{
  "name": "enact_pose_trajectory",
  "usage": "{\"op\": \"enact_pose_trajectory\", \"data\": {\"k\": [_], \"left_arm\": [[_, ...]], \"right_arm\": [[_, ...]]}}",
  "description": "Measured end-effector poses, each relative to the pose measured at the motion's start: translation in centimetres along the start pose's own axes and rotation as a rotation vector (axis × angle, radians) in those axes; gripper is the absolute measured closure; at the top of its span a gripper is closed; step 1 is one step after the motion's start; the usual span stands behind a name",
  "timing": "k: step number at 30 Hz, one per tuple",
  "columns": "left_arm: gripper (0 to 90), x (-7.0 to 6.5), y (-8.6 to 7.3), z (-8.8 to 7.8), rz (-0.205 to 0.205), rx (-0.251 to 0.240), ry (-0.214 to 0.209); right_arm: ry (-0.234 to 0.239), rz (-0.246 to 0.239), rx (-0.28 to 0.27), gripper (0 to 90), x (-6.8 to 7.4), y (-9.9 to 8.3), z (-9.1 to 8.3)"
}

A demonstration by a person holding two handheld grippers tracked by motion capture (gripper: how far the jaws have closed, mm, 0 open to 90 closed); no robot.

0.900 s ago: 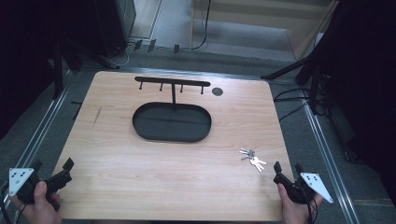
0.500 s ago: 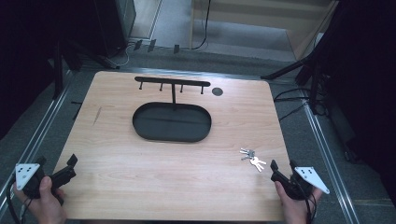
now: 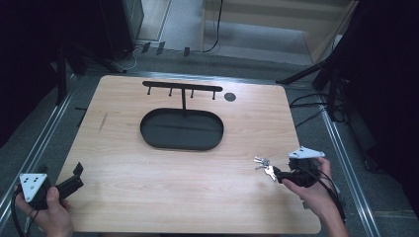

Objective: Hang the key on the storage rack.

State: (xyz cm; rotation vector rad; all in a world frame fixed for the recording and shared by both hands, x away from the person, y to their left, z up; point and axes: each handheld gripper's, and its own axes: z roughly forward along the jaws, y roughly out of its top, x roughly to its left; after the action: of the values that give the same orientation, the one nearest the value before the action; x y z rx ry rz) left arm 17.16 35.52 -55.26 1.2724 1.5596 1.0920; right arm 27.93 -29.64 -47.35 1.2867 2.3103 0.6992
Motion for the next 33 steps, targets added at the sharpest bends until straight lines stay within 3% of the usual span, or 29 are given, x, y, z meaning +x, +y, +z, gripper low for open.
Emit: {"op": "enact_pose_trajectory", "data": {"k": [3,5,9,11,14,17,20,23,26,29,33], "left_arm": [[0.0,-0.2,0.0,0.1,-0.009,-0.002,0.039],[0.0,-0.1,0.0,0.0,-0.01,-0.013,0.036],[0.0,0.2,-0.1,-0.1,-0.032,-0.024,0.011],[0.0,0.3,-0.1,-0.2,-0.041,-0.028,-0.007],[0.0,0.3,-0.1,-0.2,-0.038,-0.028,-0.013],[0.0,0.3,-0.1,-0.2,-0.034,-0.023,-0.019],[0.0,0.4,-0.1,-0.1,-0.041,-0.022,-0.019],[0.0,0.4,-0.1,-0.1,-0.044,-0.025,-0.025],[0.0,0.3,-0.1,-0.1,-0.036,-0.023,-0.032],[0.0,0.4,-0.1,-0.2,-0.038,-0.025,-0.039],[0.0,0.4,-0.1,-0.2,-0.041,-0.025,-0.046]], "right_arm": [[0.061,-0.043,0.134,36.7,-0.2,1.1,1.3],[0.065,-0.072,0.186,38.2,-0.2,1.6,2.1],[0.09,-0.091,0.237,38.1,-0.2,2.0,3.3],[0.06,-0.127,0.242,38.3,0.0,2.1,4.2],[0.084,-0.149,0.269,37.7,0.3,1.9,4.8],[0.071,-0.169,0.324,38.4,0.4,1.6,5.5],[0.075,-0.133,0.328,43.5,-0.2,1.5,5.7],[0.133,-0.074,0.337,49.5,-0.9,1.4,5.8],[0.133,-0.069,0.325,60.2,-1.5,1.2,5.6],[0.131,-0.075,0.298,80.4,-1.9,0.6,5.3],[0.122,-0.085,0.28,85.1,-1.9,0.2,5.0]]}}
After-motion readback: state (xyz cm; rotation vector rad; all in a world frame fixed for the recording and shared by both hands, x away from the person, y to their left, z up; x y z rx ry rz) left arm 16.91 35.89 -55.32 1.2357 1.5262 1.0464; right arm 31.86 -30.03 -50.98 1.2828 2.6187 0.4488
